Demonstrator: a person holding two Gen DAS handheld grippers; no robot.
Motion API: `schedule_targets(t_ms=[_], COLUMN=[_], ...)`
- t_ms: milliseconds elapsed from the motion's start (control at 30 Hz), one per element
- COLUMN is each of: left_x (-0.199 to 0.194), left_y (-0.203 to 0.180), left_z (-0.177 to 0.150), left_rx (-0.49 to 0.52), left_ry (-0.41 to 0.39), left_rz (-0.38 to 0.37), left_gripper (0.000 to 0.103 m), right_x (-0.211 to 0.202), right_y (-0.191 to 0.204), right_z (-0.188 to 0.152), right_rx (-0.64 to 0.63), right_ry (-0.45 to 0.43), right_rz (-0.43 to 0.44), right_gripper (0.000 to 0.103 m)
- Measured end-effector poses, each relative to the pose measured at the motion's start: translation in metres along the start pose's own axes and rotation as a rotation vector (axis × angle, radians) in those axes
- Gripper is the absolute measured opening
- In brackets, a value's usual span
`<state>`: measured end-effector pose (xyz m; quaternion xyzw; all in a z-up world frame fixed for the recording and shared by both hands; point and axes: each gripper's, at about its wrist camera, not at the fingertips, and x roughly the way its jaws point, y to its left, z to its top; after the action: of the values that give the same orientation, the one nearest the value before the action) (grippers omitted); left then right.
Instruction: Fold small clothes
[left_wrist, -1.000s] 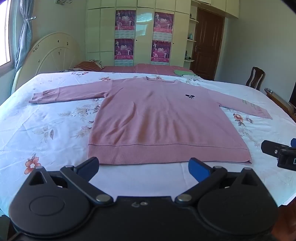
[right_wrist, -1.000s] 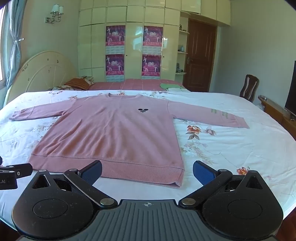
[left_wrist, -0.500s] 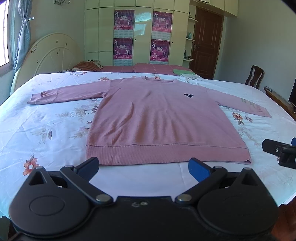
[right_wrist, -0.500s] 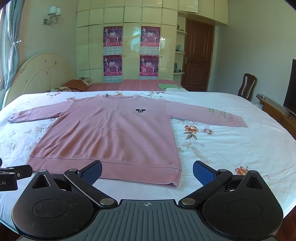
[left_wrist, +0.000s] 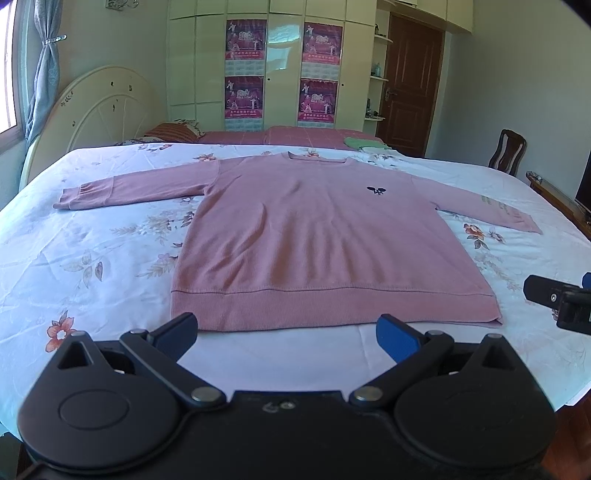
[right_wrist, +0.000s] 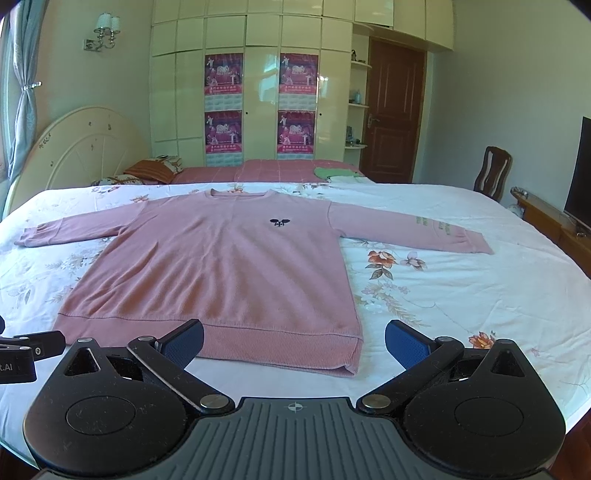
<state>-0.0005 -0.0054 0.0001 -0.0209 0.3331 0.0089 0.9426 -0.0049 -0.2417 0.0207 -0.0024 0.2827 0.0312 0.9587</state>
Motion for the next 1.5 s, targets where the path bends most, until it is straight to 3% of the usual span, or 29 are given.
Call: schedule_targets(t_ms=[1500], left_x=[0.0042], left_y=[0.0052], left_z=[0.0021], left_rx=[-0.003], left_ry=[0.005], left_rz=[0.006], left_gripper=[0.103], right_x=[0.0047], right_y=[0.0001], right_z=[-0.0007], right_rx=[0.006], right_ry=[0.002], right_rz=[-0.005], right_gripper=[0.103])
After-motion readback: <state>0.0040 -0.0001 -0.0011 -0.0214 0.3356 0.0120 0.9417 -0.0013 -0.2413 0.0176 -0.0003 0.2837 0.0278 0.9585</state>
